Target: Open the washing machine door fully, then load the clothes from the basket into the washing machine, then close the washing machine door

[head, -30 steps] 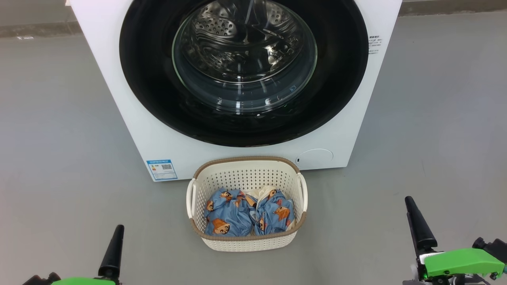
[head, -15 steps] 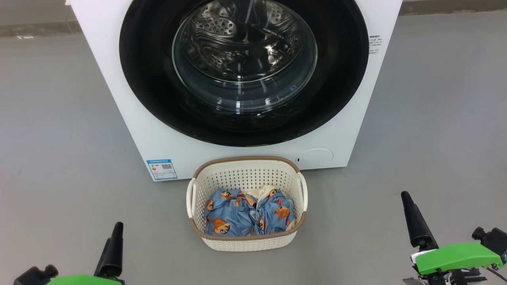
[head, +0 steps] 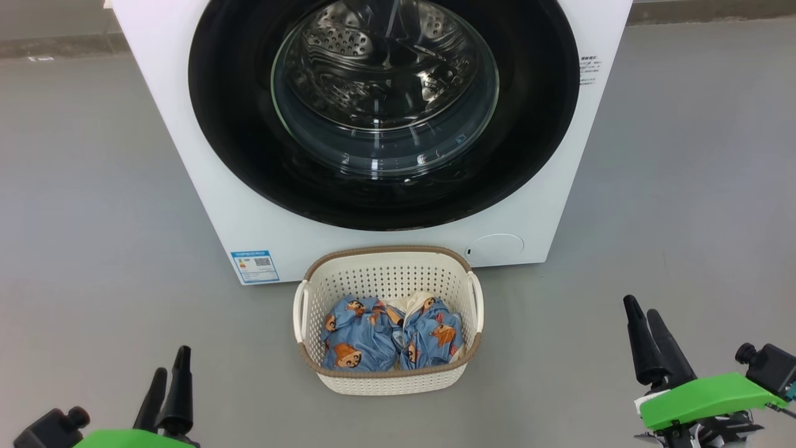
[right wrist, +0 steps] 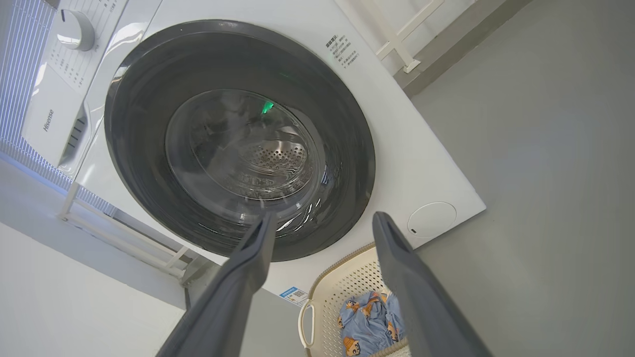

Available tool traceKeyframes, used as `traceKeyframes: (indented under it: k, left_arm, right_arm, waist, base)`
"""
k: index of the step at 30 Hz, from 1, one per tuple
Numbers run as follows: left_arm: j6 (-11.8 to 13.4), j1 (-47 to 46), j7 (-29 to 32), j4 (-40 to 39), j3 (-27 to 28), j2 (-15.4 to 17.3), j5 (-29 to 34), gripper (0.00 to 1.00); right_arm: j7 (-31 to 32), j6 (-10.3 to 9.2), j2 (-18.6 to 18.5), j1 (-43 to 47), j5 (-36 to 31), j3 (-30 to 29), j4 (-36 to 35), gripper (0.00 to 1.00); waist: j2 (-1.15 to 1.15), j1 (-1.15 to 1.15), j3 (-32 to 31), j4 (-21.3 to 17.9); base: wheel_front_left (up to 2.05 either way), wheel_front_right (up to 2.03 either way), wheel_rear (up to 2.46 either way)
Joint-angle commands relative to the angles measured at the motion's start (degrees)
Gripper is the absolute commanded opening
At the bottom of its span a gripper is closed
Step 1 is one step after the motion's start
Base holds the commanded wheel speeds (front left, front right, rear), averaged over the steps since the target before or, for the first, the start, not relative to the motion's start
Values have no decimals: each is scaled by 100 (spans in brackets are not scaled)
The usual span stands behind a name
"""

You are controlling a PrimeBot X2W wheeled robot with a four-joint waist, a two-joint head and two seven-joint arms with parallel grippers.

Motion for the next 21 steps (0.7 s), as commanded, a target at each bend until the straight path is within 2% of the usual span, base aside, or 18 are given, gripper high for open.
traceKeyframes:
  k: [1,9,21]
  left_arm:
    - [-6,-176,-77,-167,90,122,197,100]
    - [107,-168,-229,-210,32,232,1119,100]
    - [125,-131,-432,-297,-45,304,2103,100]
  right_arm:
    - [-78,5,-65,-273,-237,116,-168,100]
    - [-229,6,-69,-310,-1055,127,-136,100]
    - [-430,6,-54,-365,-2018,128,-22,100]
  waist:
    - [0,0,-2,1]
    - [0,0,-13,4]
    - [0,0,-25,-1]
  base:
    - [0,0,0]
    - [0,0,0]
    - [0,0,0]
